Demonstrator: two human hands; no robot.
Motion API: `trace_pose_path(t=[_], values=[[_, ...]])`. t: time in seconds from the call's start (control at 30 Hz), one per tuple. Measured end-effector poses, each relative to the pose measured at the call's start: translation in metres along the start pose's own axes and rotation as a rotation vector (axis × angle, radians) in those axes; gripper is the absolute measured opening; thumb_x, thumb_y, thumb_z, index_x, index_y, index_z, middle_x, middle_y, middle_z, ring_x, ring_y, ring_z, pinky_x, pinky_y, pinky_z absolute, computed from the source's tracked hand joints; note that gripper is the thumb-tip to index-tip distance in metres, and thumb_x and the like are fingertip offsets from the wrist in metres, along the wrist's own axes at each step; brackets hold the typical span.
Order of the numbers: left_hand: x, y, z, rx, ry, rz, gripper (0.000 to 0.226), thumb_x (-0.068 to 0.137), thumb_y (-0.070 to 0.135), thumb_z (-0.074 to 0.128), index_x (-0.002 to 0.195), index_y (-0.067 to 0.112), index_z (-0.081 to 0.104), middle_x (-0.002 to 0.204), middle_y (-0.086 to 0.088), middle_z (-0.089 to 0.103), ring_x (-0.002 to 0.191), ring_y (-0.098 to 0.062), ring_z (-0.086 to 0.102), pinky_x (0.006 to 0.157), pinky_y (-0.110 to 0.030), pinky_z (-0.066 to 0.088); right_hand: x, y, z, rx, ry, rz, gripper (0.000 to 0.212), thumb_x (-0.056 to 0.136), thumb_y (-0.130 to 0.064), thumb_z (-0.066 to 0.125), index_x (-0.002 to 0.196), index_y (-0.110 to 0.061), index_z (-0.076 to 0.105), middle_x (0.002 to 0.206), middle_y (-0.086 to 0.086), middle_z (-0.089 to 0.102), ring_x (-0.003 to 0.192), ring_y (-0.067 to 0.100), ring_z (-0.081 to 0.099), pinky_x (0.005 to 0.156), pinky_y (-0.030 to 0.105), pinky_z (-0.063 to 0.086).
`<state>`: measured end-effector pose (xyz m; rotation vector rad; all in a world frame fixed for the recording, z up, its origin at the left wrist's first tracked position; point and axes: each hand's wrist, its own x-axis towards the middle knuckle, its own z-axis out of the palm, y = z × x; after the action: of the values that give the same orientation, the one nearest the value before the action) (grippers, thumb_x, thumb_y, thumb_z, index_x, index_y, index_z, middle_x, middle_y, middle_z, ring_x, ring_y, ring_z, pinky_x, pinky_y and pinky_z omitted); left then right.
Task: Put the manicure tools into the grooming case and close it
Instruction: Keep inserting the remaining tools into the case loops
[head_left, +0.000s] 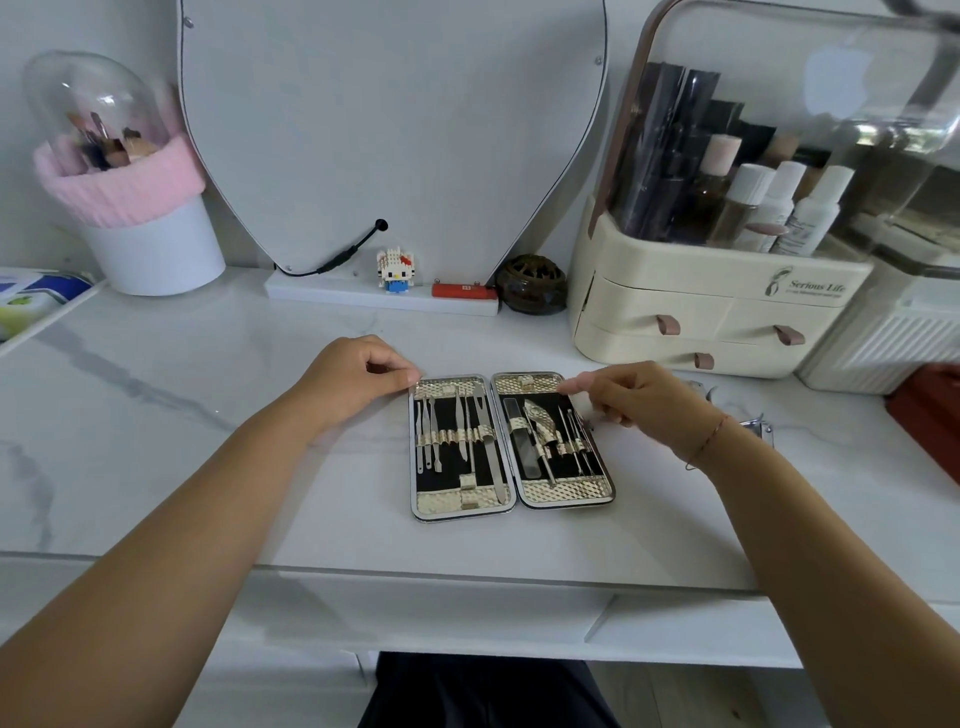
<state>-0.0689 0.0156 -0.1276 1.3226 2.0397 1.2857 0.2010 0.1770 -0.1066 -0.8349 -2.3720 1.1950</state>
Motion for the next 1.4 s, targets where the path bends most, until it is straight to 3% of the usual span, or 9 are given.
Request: trace_pose_path(t=[0.2, 0.57, 0.7, 0.8, 0.97, 1.03, 1.17, 1.27, 1.4], values=[[0.001, -0.001, 0.001, 0.004, -0.003, 0.01, 0.007, 0.078, 0.016, 0.075, 0.076, 0.023, 0.074, 0.091, 0.0, 0.066, 0.081, -0.005, 0.059, 0.073, -0.01, 0.039, -0.011, 0.01, -0.048, -0.195, 0.424, 0.113, 0.007, 0.08, -0.023, 0.069, 0.078, -0.017, 0.073, 0.053, -0.009, 0.057, 0.044, -0.002, 0.046, 0.054, 0.014, 0.038], [0.001, -0.002, 0.0, 0.009, 0.007, 0.01, 0.004, 0.077, 0.018, 0.075, 0.077, 0.023, 0.075, 0.091, 0.001, 0.067, 0.08, -0.004, 0.059, 0.078, -0.018, 0.04, -0.019, 0.009, -0.045, -0.434, 0.109, 0.272, 0.008, 0.075, -0.016, 0.073, 0.068, -0.012, 0.07, 0.054, 0.004, 0.057, 0.046, 0.014, 0.05, 0.037, 0.024, 0.048], [0.001, -0.002, 0.001, 0.026, 0.006, 0.006, 0.003, 0.078, 0.017, 0.075, 0.08, 0.019, 0.076, 0.092, 0.0, 0.066, 0.079, -0.003, 0.058, 0.077, -0.017, 0.041, -0.016, 0.003, -0.046, -0.543, 0.032, 0.294, 0.013, 0.077, -0.018, 0.069, 0.074, -0.006, 0.071, 0.061, 0.011, 0.062, 0.051, 0.01, 0.05, 0.042, 0.025, 0.054], [0.001, -0.002, 0.001, 0.022, 0.011, 0.002, 0.004, 0.078, 0.017, 0.075, 0.082, 0.016, 0.076, 0.092, -0.001, 0.066, 0.08, -0.005, 0.059, 0.077, -0.016, 0.041, -0.016, 0.0, -0.046, -0.565, -0.025, 0.33, 0.018, 0.081, -0.019, 0.065, 0.078, -0.002, 0.07, 0.065, 0.013, 0.06, 0.063, 0.003, 0.043, 0.049, 0.039, 0.058], [0.001, -0.003, 0.001, 0.011, 0.002, 0.01, 0.003, 0.078, 0.017, 0.075, 0.08, 0.018, 0.076, 0.09, 0.0, 0.066, 0.082, -0.009, 0.059, 0.081, -0.021, 0.042, -0.018, -0.004, -0.044, -0.61, -0.083, 0.348, 0.019, 0.085, -0.019, 0.057, 0.084, -0.002, 0.067, 0.065, 0.008, 0.053, 0.067, 0.022, 0.056, 0.053, 0.045, 0.059], [0.001, -0.003, 0.0, 0.0, 0.004, 0.007, 0.003, 0.078, 0.017, 0.075, 0.08, 0.019, 0.076, 0.09, 0.0, 0.066, 0.083, -0.01, 0.06, 0.082, -0.022, 0.042, -0.019, -0.004, -0.043, -0.613, -0.091, 0.357, 0.018, 0.087, -0.02, 0.055, 0.087, -0.005, 0.065, 0.071, 0.007, 0.05, 0.071, 0.028, 0.058, 0.057, 0.046, 0.059], [0.001, -0.002, 0.0, 0.007, 0.006, 0.013, 0.005, 0.078, 0.015, 0.075, 0.079, 0.02, 0.075, 0.09, 0.001, 0.066, 0.082, -0.008, 0.059, 0.08, -0.019, 0.042, -0.019, -0.002, -0.042, -0.545, -0.016, 0.337, 0.011, 0.083, -0.017, 0.061, 0.085, -0.007, 0.064, 0.078, 0.01, 0.052, 0.06, 0.013, 0.049, 0.054, 0.045, 0.059], [0.0, -0.001, 0.0, -0.003, 0.004, 0.012, 0.006, 0.078, 0.015, 0.075, 0.078, 0.022, 0.075, 0.088, 0.003, 0.066, 0.076, 0.001, 0.058, 0.077, -0.017, 0.04, -0.019, -0.002, -0.043, -0.484, 0.083, 0.291, 0.01, 0.076, -0.016, 0.07, 0.082, -0.01, 0.066, 0.073, 0.009, 0.057, 0.05, 0.014, 0.051, 0.041, 0.028, 0.054], [-0.001, 0.0, 0.0, -0.006, 0.007, 0.01, 0.007, 0.078, 0.015, 0.075, 0.077, 0.023, 0.074, 0.089, 0.003, 0.066, 0.073, 0.007, 0.057, 0.075, -0.013, 0.039, -0.019, 0.0, -0.04, -0.472, 0.123, 0.279, 0.004, 0.077, -0.014, 0.069, 0.073, -0.012, 0.068, 0.057, 0.004, 0.056, 0.044, 0.019, 0.051, 0.041, 0.044, 0.055]])
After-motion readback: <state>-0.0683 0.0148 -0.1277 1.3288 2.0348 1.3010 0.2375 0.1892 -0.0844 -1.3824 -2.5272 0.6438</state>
